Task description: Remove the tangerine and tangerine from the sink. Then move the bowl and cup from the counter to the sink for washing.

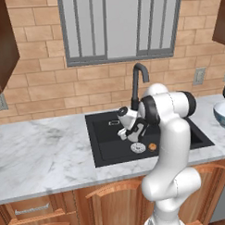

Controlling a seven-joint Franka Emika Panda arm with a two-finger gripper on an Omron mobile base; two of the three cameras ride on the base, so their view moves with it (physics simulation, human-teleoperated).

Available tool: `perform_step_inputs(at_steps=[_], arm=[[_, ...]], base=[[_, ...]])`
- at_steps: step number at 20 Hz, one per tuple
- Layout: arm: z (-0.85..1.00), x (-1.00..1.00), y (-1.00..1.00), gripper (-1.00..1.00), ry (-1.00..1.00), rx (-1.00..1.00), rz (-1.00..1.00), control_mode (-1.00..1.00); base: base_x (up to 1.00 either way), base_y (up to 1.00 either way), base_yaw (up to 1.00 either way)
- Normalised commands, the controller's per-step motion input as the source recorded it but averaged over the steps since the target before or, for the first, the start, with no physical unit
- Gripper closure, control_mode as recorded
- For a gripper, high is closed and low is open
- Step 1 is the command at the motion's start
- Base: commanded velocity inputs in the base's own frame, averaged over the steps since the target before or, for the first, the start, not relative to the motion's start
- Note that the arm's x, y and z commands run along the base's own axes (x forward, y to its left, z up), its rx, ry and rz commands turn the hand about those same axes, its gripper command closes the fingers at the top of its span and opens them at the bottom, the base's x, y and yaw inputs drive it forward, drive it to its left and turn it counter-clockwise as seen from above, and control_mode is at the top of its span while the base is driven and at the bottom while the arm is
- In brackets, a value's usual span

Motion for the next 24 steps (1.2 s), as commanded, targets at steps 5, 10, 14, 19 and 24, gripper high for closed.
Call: perform_step_inputs(at_steps=[5, 10, 14, 19, 24], arm=[[0.31, -0.19, 0.11, 1.00, 0.00, 0.00, 0.00, -1.00], [0.31, -0.17, 0.14, 1.00, 0.00, 0.00, 0.00, -1.00], [0.35, -0.17, 0.13, 1.00, 0.00, 0.00, 0.00, -1.00], [0.37, -0.19, 0.12, 1.00, 0.03, 0.00, 0.00, -1.00], [0.37, -0.21, 0.13, 1.00, 0.03, 0.00, 0.00, -1.00]], base=[[0.00, 0.00, 0.00], [0.00, 0.00, 0.00], [0.00, 0.00, 0.00], [0.00, 0.00, 0.00], [0.00, 0.00, 0.00]])
